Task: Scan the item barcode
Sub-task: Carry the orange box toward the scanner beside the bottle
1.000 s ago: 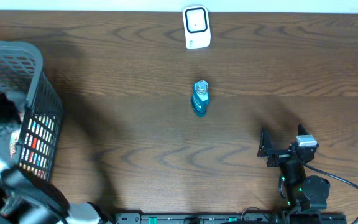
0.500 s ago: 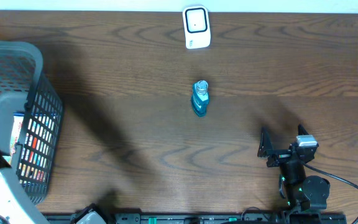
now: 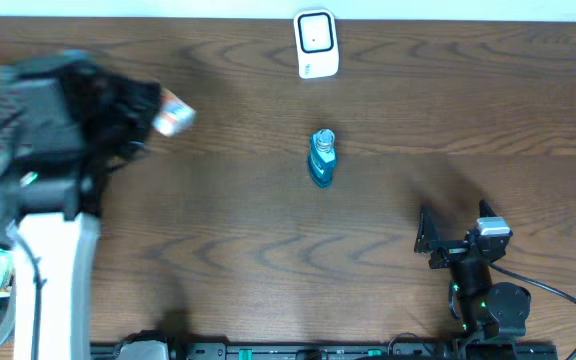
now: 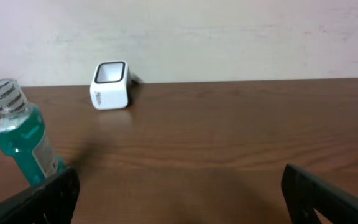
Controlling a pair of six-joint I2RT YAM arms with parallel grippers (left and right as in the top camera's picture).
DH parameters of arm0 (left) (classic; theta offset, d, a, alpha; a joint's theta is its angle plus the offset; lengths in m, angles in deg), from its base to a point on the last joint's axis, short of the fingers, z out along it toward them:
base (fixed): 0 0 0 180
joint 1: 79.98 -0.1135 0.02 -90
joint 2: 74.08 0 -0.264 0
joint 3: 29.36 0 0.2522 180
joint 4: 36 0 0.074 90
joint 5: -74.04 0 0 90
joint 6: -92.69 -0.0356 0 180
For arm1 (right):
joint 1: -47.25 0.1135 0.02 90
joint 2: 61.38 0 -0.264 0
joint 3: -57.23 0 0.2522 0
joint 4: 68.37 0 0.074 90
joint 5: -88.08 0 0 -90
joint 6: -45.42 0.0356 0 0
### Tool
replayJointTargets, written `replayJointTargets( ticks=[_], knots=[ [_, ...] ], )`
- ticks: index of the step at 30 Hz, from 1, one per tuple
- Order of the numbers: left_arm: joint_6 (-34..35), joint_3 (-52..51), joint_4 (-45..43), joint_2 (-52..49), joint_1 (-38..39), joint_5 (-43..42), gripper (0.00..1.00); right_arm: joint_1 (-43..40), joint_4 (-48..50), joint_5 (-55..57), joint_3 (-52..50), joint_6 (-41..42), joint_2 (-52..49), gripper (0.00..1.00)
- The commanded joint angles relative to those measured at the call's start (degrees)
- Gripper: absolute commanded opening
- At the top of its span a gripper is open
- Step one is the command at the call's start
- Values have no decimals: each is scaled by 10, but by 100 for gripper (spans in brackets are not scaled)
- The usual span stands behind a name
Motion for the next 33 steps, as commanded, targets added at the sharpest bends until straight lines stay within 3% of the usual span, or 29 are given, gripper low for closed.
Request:
replayJointTargets(
  ticks=[1, 11, 21, 27, 33],
  knots=[
    [-50, 2, 30, -60, 59, 107, 7, 2, -2, 2, -1, -7, 1, 99],
    [-50, -11, 7, -276, 144, 97, 7, 2, -2, 2, -1, -7, 1, 99],
    [-49, -11, -51, -404, 180, -52, 8, 2, -2, 2, -1, -7, 1, 99],
    [-64, -11, -96, -412, 212, -45, 7, 2, -2, 2, -1, -7, 1, 99],
    [-57, -12, -109, -412, 253, 102, 8, 2, -2, 2, -1, -7, 1, 99]
  ],
)
